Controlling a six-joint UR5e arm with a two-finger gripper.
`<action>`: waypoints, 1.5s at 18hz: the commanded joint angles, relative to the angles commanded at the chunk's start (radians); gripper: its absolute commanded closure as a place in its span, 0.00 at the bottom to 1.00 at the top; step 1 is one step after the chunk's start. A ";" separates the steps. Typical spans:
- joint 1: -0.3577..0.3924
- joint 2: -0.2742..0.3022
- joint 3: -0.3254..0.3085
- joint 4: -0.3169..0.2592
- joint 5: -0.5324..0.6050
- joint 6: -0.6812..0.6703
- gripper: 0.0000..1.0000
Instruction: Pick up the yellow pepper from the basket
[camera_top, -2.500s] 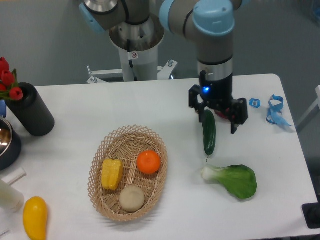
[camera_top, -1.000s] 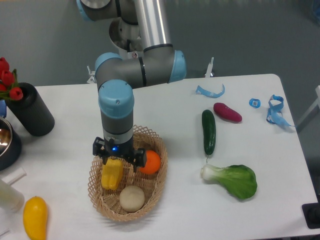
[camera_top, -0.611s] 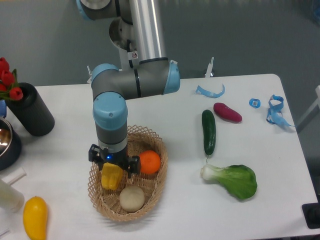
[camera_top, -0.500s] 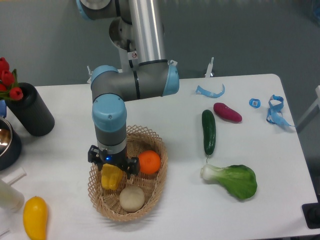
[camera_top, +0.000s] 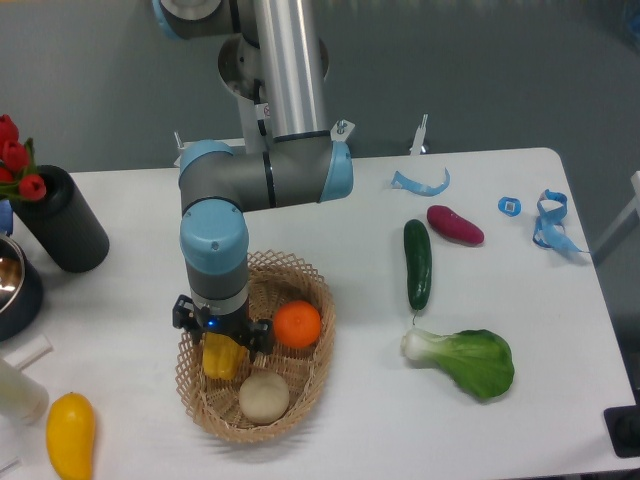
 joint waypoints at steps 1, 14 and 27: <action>-0.002 0.000 0.000 0.002 0.006 0.000 0.31; 0.006 0.038 0.058 0.008 0.008 0.024 0.92; 0.138 0.109 0.310 0.014 -0.112 0.032 0.92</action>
